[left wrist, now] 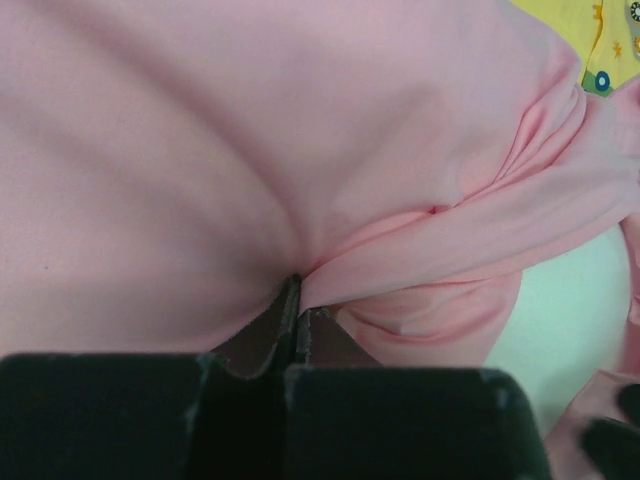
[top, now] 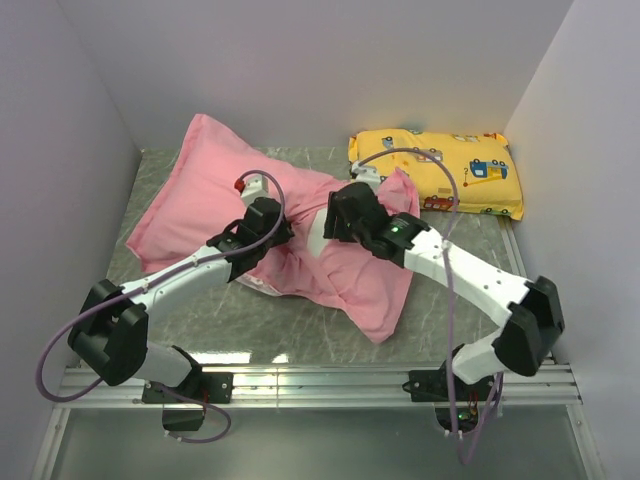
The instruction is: Remove the pillowcase from the pillow
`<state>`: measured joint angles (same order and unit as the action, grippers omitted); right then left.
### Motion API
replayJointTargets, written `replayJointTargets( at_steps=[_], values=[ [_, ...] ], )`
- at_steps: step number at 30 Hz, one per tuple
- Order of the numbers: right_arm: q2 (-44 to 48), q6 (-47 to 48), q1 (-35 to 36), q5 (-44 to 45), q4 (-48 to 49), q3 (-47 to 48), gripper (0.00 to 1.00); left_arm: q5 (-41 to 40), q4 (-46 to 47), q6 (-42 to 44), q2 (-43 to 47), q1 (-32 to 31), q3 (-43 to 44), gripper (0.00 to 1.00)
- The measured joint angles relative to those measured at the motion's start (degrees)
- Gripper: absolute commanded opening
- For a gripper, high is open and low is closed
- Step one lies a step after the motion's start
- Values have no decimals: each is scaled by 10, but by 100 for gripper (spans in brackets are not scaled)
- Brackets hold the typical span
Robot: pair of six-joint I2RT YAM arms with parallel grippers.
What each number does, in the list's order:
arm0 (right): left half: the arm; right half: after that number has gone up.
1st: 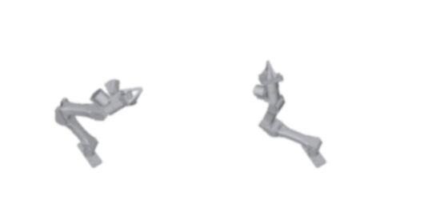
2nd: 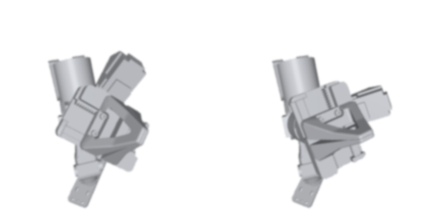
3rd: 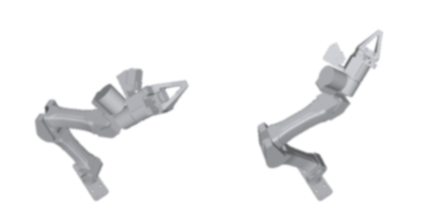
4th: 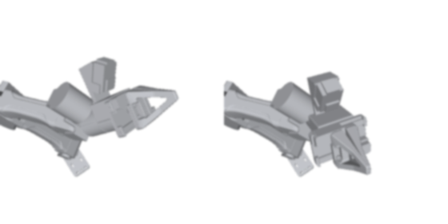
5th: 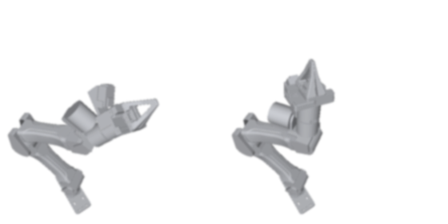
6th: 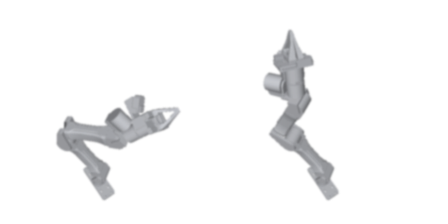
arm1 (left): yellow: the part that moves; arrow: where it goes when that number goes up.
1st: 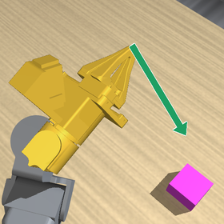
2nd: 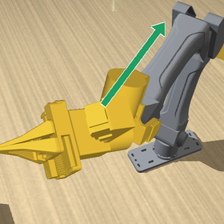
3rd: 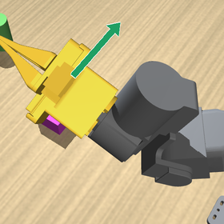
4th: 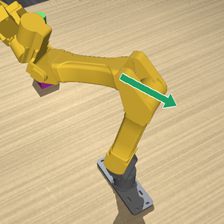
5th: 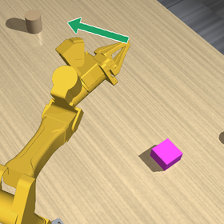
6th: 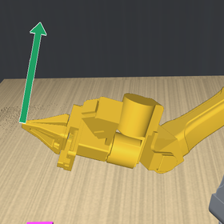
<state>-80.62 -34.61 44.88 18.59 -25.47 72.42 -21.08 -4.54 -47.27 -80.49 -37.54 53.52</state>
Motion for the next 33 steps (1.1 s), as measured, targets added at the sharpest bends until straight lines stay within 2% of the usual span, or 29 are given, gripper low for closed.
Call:
replayJointTargets(
  at_steps=[4, 8, 11, 12, 14, 16, 17, 23, 26, 30, 33],
  values=[
    [-43, 0, 0, 37, -47, -16, 66, 10, 17, -8, 0, 7, -8, 1],
    [-25, -1, 0, 66, -64, -39, 58, 29, 37, -21, -5, 21, -17, 0],
    [8, 0, -2, 85, -75, -63, 44, 43, 50, -26, -9, 31, -20, 0],
    [19, 0, -3, 89, -81, -72, 35, 46, 53, -30, -10, 34, -21, 1],
    [31, 2, -9, 88, -85, -83, 27, 52, 57, -32, -11, 37, -21, 0],
    [32, 3, -17, 85, -85, -91, 4, 56, 60, -33, -11, 38, -21, 0],
    [32, 5, -22, 83, -85, -94, 0, 57, 61, -33, -11, 38, -21, 0],
    [47, 5, -40, 71, -71, -120, 0, 83, 78, -37, -11, 56, -30, 1],
    [110, 6, -92, 29, -29, -208, 0, 164, 112, -52, -11, 111, -51, 0],
    [219, -12, -216, -86, 53, -359, 0, 250, 139, -71, -11, 184, -73, 1],
    [249, -31, -238, -147, 102, -413, 0, 289, 148, -80, -6, 203, -87, 1]
  ],
)
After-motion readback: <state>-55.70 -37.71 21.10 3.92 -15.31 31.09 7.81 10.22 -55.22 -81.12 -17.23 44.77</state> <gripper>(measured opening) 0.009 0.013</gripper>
